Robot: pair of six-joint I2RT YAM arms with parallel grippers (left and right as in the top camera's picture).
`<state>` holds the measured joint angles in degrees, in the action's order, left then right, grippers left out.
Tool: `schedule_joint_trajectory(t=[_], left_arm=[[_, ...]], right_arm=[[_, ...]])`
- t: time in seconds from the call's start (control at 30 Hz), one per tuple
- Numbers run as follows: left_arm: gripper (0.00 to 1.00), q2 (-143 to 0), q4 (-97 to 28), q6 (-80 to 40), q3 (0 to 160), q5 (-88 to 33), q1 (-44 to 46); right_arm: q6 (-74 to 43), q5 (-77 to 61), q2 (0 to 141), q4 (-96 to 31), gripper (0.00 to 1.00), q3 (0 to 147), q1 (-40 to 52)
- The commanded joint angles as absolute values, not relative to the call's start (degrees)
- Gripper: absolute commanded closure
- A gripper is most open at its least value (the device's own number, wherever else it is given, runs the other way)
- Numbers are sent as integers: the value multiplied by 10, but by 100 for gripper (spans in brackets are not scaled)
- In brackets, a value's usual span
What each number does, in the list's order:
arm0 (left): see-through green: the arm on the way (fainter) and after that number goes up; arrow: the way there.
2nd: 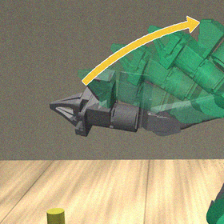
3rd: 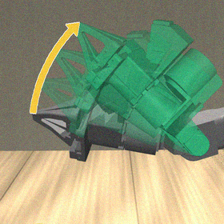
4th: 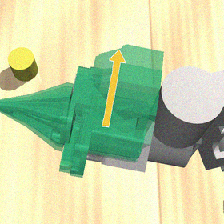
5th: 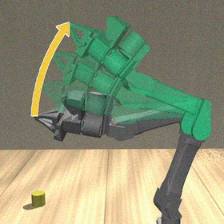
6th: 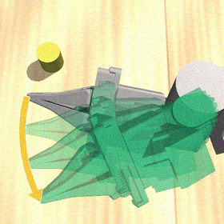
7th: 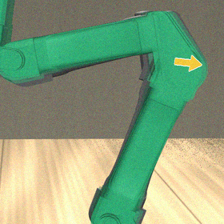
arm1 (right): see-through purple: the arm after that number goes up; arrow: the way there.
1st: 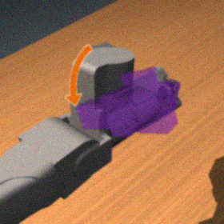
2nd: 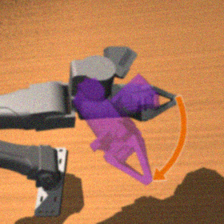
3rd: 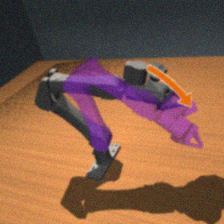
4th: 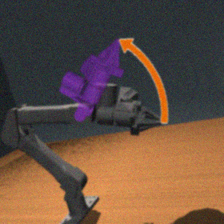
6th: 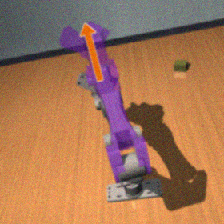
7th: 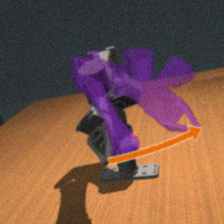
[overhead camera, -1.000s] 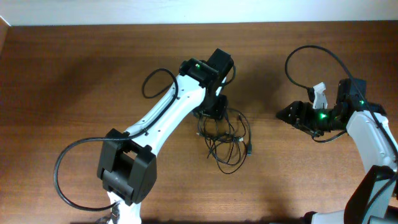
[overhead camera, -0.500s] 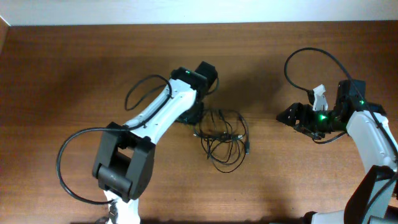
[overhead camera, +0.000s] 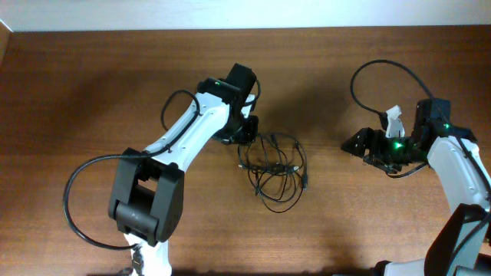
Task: Untangle cables
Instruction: 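Release the bundle with the left gripper and lift it away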
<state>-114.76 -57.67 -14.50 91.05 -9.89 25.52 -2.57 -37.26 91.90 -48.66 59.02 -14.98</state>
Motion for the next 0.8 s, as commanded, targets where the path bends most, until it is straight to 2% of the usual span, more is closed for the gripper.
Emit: schedule_joint_trajectory(t=[0.0,0.27,0.43,0.6,0.7,0.77], left_arm=[[79,-1137,-549,-122,909,-121,267],[73,-1137,-520,-123,863,-12,306],[79,-1133,-518,-123,875,-6,306],[65,-1132,-554,-118,920,-5,306],[66,-1134,-549,-118,907,15,307],[69,-1136,-527,-118,884,15,307]], right_arm=[[-20,-366,922,-487,14,590,-154],[-20,-365,922,-487,14,590,-154],[-20,-365,922,-487,14,590,-154],[-20,-365,922,-487,14,590,-154],[-20,-365,922,-487,14,590,-154],[-20,-365,922,-487,14,590,-154]])
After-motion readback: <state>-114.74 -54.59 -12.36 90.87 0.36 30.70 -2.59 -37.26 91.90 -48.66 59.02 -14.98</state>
